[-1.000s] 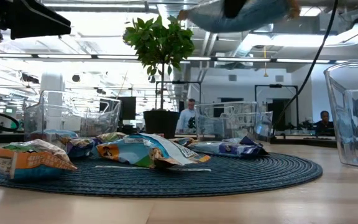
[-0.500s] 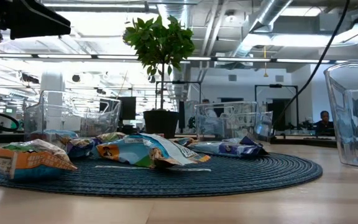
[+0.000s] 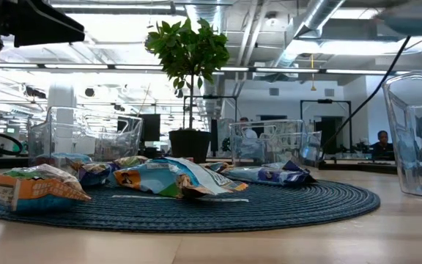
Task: Pick and place Granola Bars by type
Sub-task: Put the yellow granola bar into the bottom transparent bin, then put the blue granola bar into the top right transparent bin
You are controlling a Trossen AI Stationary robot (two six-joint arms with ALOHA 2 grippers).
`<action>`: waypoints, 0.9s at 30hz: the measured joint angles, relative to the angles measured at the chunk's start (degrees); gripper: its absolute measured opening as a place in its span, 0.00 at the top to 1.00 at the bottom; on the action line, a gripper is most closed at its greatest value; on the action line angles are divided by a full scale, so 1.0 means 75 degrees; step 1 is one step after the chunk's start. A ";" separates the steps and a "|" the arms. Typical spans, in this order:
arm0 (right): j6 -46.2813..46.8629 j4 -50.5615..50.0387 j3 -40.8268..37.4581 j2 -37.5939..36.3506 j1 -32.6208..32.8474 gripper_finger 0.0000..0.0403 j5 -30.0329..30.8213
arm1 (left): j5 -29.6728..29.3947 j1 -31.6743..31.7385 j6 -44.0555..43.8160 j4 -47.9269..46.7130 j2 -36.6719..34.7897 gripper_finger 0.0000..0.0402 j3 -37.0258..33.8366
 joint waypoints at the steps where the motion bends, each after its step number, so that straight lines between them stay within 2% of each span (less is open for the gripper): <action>1: 0.0267 0.0008 -0.0156 -0.0037 0.0098 0.96 -0.0061 | 0.0000 0.0019 0.0000 0.0000 0.0000 0.53 0.0000; 5: 0.0947 0.0033 -0.0478 -0.0056 0.0401 0.95 -0.0292 | 0.0003 0.0109 -0.0003 0.0015 0.0000 0.53 0.0000; 13: 0.1091 0.0454 -0.0734 -0.0056 0.0524 0.91 -0.0298 | 0.0052 0.0200 -0.0012 0.0032 0.0003 0.53 0.0000; 22: 0.1082 0.0420 -0.0896 -0.0053 0.0372 0.73 -0.0465 | 0.0055 0.0200 -0.0017 0.0029 0.0000 0.53 0.0000; 27: 0.0651 0.0393 -0.0896 -0.0058 0.0315 0.66 -0.0281 | 0.0055 0.0200 -0.0017 0.0029 0.0000 0.53 0.0000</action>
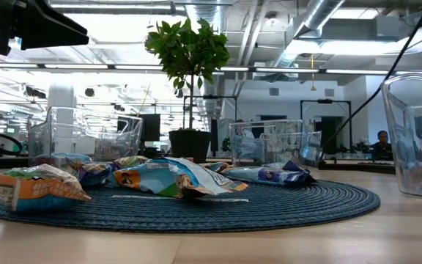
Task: Pick and place Granola Bars by type
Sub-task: Put the blue granola bar into the top right transparent bin
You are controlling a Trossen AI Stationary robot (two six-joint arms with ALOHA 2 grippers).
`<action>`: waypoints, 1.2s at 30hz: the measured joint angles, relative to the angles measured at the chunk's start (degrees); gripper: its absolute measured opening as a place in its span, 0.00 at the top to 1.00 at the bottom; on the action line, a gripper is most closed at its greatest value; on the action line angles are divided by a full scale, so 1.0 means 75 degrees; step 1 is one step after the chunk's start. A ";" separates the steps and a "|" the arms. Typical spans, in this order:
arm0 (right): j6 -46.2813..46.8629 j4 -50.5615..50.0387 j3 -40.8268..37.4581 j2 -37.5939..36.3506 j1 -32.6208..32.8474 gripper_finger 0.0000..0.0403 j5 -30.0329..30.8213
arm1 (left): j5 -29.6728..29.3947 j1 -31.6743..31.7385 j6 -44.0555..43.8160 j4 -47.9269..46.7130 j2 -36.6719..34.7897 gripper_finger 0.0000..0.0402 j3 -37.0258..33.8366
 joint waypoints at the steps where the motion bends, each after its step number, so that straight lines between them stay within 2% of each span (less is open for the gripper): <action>1: -0.0110 0.0009 0.0000 0.0000 -0.0029 0.65 0.0149 | 0.0000 0.0000 -0.0002 0.0000 0.0000 0.53 0.0000; 10: -0.1918 0.0857 0.0000 -0.0003 -0.0707 0.60 0.1550 | -0.0064 0.0010 -0.0003 0.0001 0.0000 0.53 0.0000; 15: -0.3805 0.2320 0.0001 -0.0003 -0.1430 0.61 0.2528 | -0.0064 0.0163 -0.0003 0.0029 0.0000 0.53 0.0000; 18: -0.5117 0.3550 0.0003 -0.0003 -0.1994 0.61 0.2438 | -0.0046 0.0283 -0.0006 0.0028 0.0000 0.53 0.0000; 22: -0.6426 0.4740 0.0009 -0.0003 -0.2784 0.62 0.1761 | 0.0021 0.0412 -0.0008 0.0029 0.0003 0.53 0.0000; 25: -0.6862 0.4930 0.0009 0.0000 -0.3275 0.63 0.1430 | 0.0231 0.0474 -0.0004 0.0028 0.0001 0.53 0.0000; 32: -0.7763 0.4898 0.0009 0.0006 -0.3838 0.65 0.1424 | 0.0350 0.0580 0.0140 0.0026 0.0000 0.53 0.0000; 34: -0.8016 0.4898 0.0009 0.0006 -0.3851 0.66 0.1426 | 0.0666 0.0592 0.0148 0.0028 0.0001 0.53 0.0000; 36: -0.8221 0.4898 0.0009 0.0006 -0.3839 0.67 0.1430 | 0.1368 0.0589 0.0402 0.0168 0.0001 0.53 0.0000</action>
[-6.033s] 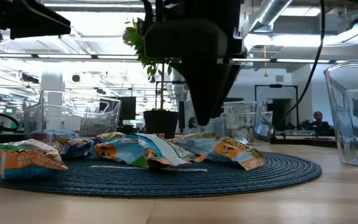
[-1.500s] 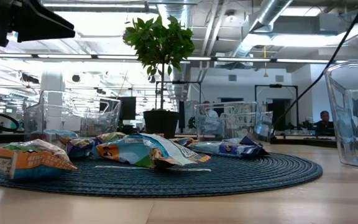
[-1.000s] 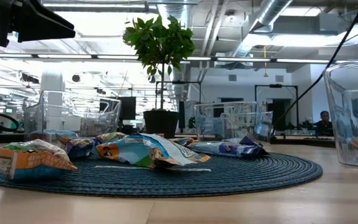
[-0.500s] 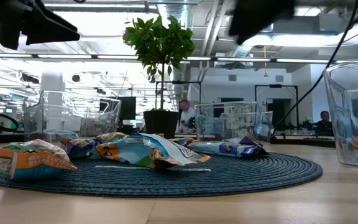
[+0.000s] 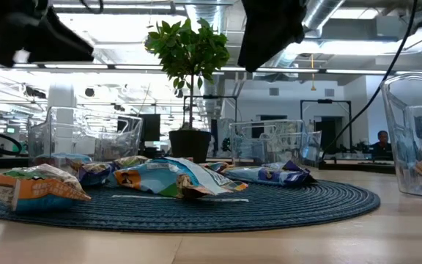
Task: Pick and place Granola Bars by type
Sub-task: Put the blue granola bar into the top right transparent bin
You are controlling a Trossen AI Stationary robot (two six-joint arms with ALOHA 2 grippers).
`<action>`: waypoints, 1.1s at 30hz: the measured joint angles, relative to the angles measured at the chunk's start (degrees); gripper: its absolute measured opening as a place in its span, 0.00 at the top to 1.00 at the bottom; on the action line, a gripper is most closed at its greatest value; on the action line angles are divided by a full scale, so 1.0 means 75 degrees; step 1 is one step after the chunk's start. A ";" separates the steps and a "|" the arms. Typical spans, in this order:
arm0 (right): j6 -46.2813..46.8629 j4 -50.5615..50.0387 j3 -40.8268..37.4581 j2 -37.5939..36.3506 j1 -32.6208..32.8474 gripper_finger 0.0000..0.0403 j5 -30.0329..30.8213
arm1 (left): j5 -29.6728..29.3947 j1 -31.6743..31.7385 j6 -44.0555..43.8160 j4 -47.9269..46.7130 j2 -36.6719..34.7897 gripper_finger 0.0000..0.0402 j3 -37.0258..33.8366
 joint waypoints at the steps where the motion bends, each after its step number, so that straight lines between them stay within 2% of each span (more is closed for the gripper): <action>1: -0.0074 0.0000 0.0000 0.0000 0.0015 0.67 -0.0003 | 0.0351 0.0000 0.0181 0.0155 -0.0001 0.53 0.0000; 7: -0.0162 0.0390 -0.0635 0.0000 0.0196 0.67 0.0192 | 0.1891 0.0021 0.1907 0.2193 0.0002 0.53 0.0000; 9: -0.0159 0.0684 -0.1013 0.0003 0.0230 0.67 0.0153 | 0.2672 0.0104 0.2554 0.3058 0.0041 0.53 -0.0033; 12: -0.0132 0.1337 -0.1591 0.0006 0.0236 0.67 -0.0310 | 0.3789 0.0280 0.3608 0.4079 0.0265 0.53 -0.0159; 14: -0.0010 0.1757 -0.1920 0.0011 0.0236 0.67 -0.0541 | 0.4247 0.0408 0.4263 0.4694 0.0541 0.53 -0.0160; 21: 0.0450 0.2897 -0.2628 0.0012 0.0169 0.66 -0.0601 | 0.5192 0.0845 0.5959 0.6220 0.1245 0.53 -0.0160; 27: 0.0480 0.3834 -0.2973 0.0015 -0.0018 0.62 -0.0781 | 0.5580 0.1139 0.6106 0.6253 0.1276 0.53 -0.0160; 33: 0.0481 0.4185 -0.2972 0.0285 -0.0198 0.50 -0.0882 | 0.5600 0.1274 0.6141 0.6208 0.1276 0.53 -0.0160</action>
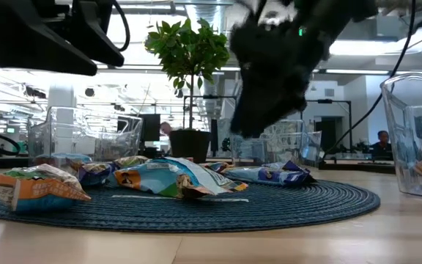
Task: Pick and place Granola Bars by type
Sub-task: Put the blue granola bar into the top right transparent bin
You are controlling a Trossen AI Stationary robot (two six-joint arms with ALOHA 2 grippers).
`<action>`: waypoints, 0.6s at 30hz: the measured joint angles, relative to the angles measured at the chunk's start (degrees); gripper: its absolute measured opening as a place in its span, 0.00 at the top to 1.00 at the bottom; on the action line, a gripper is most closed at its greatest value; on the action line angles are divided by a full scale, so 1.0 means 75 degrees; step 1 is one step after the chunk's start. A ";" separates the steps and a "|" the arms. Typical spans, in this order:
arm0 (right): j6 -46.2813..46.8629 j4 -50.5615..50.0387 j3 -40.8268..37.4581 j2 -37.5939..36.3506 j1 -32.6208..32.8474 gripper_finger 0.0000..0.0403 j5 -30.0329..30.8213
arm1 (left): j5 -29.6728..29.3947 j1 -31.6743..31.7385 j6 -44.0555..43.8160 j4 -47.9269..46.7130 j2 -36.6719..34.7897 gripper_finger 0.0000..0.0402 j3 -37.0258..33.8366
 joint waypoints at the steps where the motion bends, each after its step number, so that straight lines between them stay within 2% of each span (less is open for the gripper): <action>1: -0.0002 -0.0080 -0.0018 0.0068 -0.0012 0.47 -0.0072 | 0.0000 0.0014 0.0003 -0.0003 0.0000 0.53 0.0000; 3: -0.0007 0.0309 0.0040 0.0396 -0.0097 0.44 -0.0418 | -0.0006 0.0019 0.0005 -0.0047 -0.0003 0.53 0.0000; 8: 0.0226 -0.0049 0.0169 0.0831 -0.0320 0.39 -0.1042 | -0.0020 0.0012 0.0055 -0.0202 -0.0023 0.53 0.0006; 11: 0.0371 -0.0514 0.0171 0.0852 -0.0367 0.40 -0.1067 | -0.0028 0.0014 0.0044 -0.0237 -0.0023 0.53 0.0006; 18: 0.0383 -0.0625 0.0173 0.0816 -0.0347 0.44 -0.1096 | -0.0042 0.0017 0.0047 -0.0242 -0.0026 0.53 0.0006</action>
